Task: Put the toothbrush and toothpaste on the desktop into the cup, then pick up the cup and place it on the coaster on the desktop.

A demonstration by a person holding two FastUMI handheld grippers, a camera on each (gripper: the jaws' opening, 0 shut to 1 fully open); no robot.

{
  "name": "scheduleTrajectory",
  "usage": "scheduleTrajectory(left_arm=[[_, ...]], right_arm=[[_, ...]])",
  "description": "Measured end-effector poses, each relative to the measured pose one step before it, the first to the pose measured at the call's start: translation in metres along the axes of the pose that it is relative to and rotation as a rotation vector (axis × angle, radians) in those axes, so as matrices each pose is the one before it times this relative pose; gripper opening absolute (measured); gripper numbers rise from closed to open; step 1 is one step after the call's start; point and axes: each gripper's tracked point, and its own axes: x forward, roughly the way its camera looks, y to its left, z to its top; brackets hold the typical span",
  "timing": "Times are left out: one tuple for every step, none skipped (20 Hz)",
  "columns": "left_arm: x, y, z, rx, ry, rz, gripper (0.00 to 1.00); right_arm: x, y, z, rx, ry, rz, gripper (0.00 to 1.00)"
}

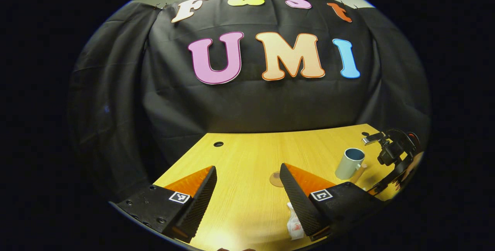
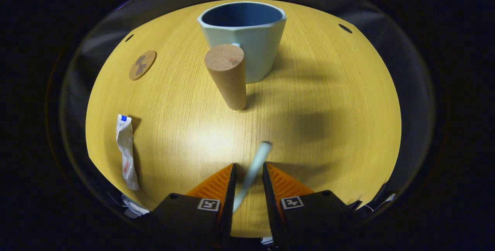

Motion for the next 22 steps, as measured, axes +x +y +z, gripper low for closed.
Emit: scheduleTrajectory(left_arm=[[0.00184, -0.00194, -0.00266, -0.00014, 0.00469, -0.00542, 0.96], [0.00096, -0.00188, -0.00096, 0.00015, 0.00469, -0.00668, 0.96], [0.00141, -0.00386, -0.00240, -0.00052, 0.00396, -0.01003, 0.96], [0.00234, -0.00303, -0.00180, -0.00415, 0.00498, -0.01050, 0.96], [0.00147, -0.00402, -0.00306, -0.00750, 0.01010, -0.01207, 0.96], [0.00228, -0.00457, -0.00413, -0.00671, 0.01201, -0.01338, 0.96], [0.00179, -0.00427, -0.00401, -0.00450, 0.01183, -0.01077, 0.96], [0.00198, -0.00438, -0.00461, -0.00297, 0.01174, -0.01331, 0.96], [0.00229, -0.00448, -0.00542, -0.00110, 0.01454, -0.01347, 0.96], [0.00318, -0.00530, -0.00576, -0.00163, 0.01614, -0.01669, 0.96], [0.00360, -0.00479, -0.00652, -0.00595, 0.02094, -0.01467, 0.96], [0.00355, -0.00383, -0.00883, -0.01320, 0.02612, -0.01560, 0.96], [0.00331, -0.00495, -0.00990, -0.01681, 0.03557, -0.01552, 0.96], [0.00449, -0.00442, -0.01036, -0.01473, 0.03306, -0.01472, 0.97], [0.00362, -0.00476, -0.00918, -0.00927, 0.03002, -0.01533, 0.97], [0.00414, -0.00338, -0.00891, -0.00126, 0.03060, -0.01236, 0.97], [0.00535, -0.00301, -0.00988, 0.00076, 0.03841, -0.01018, 0.97], [0.00541, -0.00311, -0.00980, -0.00726, 0.03821, -0.01076, 0.98], [0.00535, -0.00313, -0.00937, -0.01492, 0.04367, -0.01303, 0.98], [0.00654, -0.00284, -0.00799, -0.01767, 0.03423, -0.00950, 0.98], [0.00490, -0.00256, -0.00749, -0.01613, 0.03689, -0.00962, 0.98], [0.00314, -0.00046, -0.00525, -0.00971, 0.02813, -0.00420, 0.98]], right_arm=[[-0.00343, 0.00171, 0.00029, -0.01128, 0.00266, 0.00849, 0.35], [-0.00384, 0.00104, 0.00384, 0.01240, -0.00339, -0.01270, 0.42], [0.00597, 0.00094, -0.00268, -0.01716, -0.00388, 0.00064, 0.19], [-0.00081, -0.00060, 0.00051, -0.02445, -0.00375, 0.00145, 0.19], [-0.00036, 0.00149, 0.00115, 0.00602, -0.00792, 0.00255, 0.18], [-0.00178, 0.00096, -0.00048, 0.00394, -0.00099, 0.00330, 0.07], [0.00230, -0.00063, -0.00130, 0.00574, 0.00214, 0.00702, 0.10], [0.00016, -0.00025, 0.00041, 0.01360, 0.00179, 0.00701, 0.10], [0.00060, -0.00030, 0.00014, 0.01316, -0.00075, 0.00878, 0.07], [0.00047, -0.00002, -0.00098, 0.01445, 0.00181, 0.00851, 0.10], [0.00085, -0.00033, 0.00021, 0.01328, 0.00023, 0.00780, 0.10], [-0.00067, -0.00042, 0.00015, 0.01043, -0.00096, 0.00655, 0.07], [-0.00041, -0.00045, 0.00038, 0.00742, -0.00071, 0.00474, 0.07], [-0.00026, -0.00055, 0.00044, 0.00671, -0.00093, 0.00364, 0.10], [0.00043, -0.00001, -0.00050, 0.00723, -0.00219, 0.00351, 0.10], [-0.00014, 0.00014, -0.00026, 0.00828, -0.00197, 0.00297, 0.10], [-0.00007, 0.00003, 0.00026, 0.00339, -0.00403, 0.00313, 0.10], [-0.00021, 0.00011, -0.00055, 0.00022, -0.00360, 0.00324, 0.10], [-0.00023, -0.00025, 0.00076, 0.00118, -0.00302, 0.00261, 0.10], [0.00034, 0.00011, -0.00080, 0.00172, -0.00180, 0.00322, 0.10], [-0.00010, -0.00028, 0.00058, 0.00389, -0.00154, 0.00411, 0.10], [0.00024, 0.00020, 0.00060, 0.00706, -0.00081, 0.00478, 0.10]])
